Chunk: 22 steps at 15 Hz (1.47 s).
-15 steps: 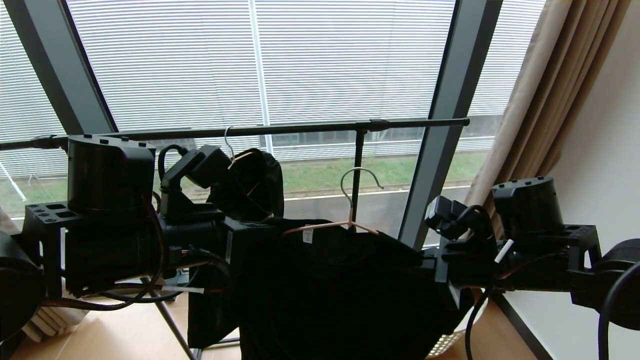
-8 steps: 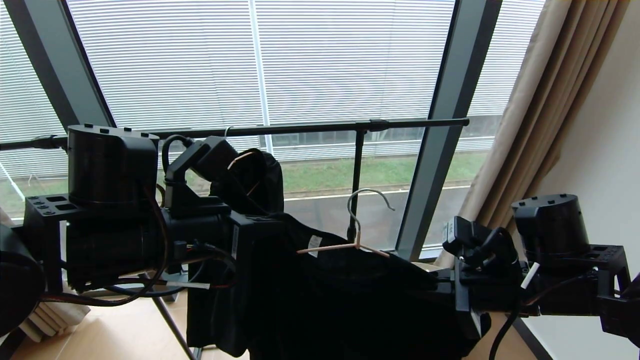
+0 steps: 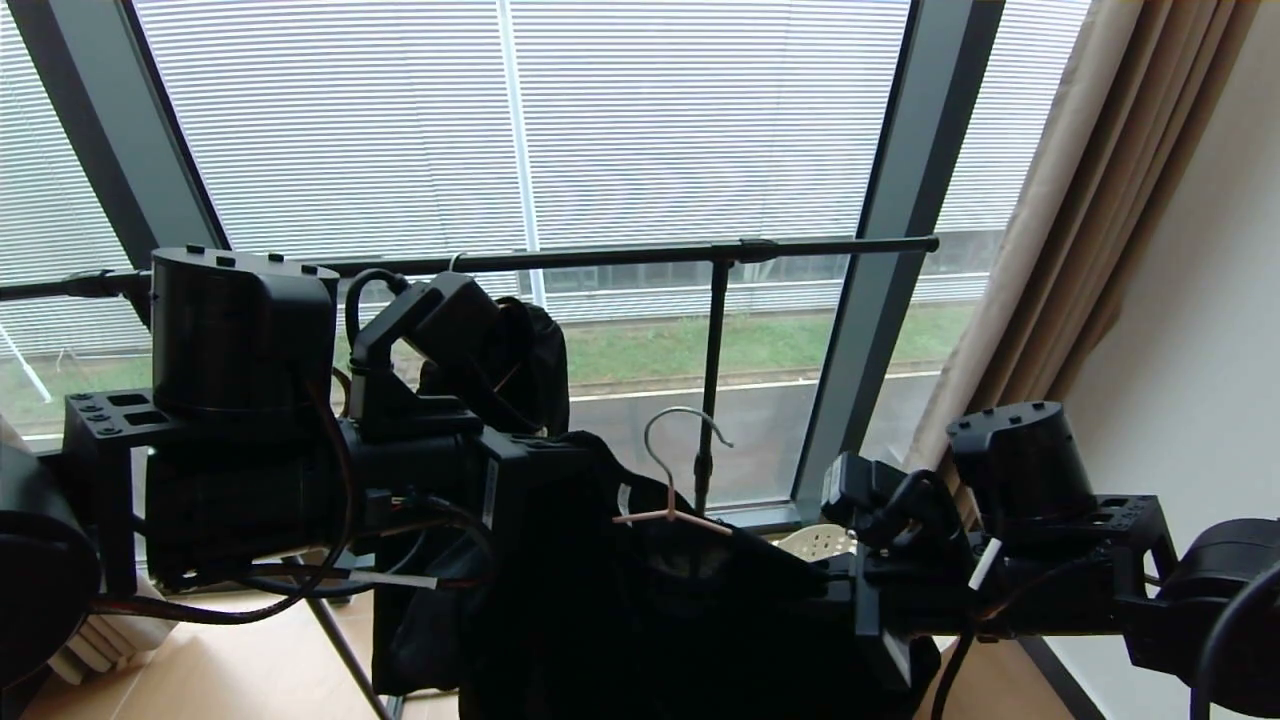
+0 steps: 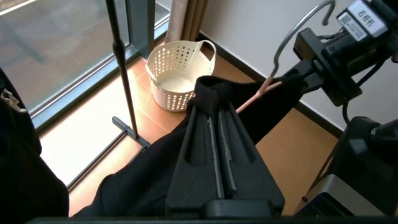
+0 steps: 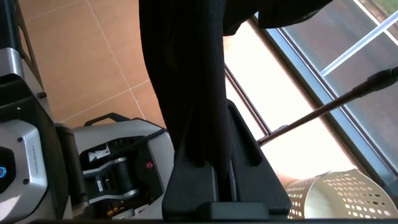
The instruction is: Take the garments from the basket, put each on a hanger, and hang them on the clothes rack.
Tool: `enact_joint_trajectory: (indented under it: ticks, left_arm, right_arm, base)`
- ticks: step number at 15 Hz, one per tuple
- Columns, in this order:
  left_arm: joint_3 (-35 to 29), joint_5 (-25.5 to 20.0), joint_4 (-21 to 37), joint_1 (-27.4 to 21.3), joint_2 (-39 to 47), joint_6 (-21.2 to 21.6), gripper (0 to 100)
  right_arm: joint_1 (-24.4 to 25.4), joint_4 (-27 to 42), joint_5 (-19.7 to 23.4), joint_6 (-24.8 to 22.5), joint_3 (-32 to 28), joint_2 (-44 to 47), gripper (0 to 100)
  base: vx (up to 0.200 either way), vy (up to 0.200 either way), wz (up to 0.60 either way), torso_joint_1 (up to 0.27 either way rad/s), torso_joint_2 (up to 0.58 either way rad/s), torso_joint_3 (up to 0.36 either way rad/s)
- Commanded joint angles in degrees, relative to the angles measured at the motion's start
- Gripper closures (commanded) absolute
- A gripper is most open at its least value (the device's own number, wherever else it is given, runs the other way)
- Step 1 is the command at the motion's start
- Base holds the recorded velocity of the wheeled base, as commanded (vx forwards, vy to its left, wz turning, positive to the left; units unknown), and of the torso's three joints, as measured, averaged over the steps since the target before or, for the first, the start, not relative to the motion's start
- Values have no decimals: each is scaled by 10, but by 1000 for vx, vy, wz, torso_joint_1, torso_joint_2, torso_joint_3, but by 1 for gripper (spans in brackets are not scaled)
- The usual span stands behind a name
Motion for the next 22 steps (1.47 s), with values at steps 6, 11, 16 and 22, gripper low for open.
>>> enact_joint_trajectory:
  ticks: [6,11,16,22]
  left_arm:
    - [5,0,0,-2,-1,-1,100]
    - [13,1,0,-2,0,-1,100]
    - [11,11,0,-17,-2,8,0]
    - [26,11,0,-16,-34,13,0]
  right_arm:
    - [33,-54,-76,63,-11,34,100]
    - [23,-165,-15,102,35,30,100]
    - [16,-237,13,123,65,26,100]
    - [-9,-251,55,123,71,17,100]
  base:
    - [0,0,0,0,0,0]
    - [0,0,0,0,0,0]
    - [0,0,0,0,0,0]
    - [0,0,0,0,0,0]
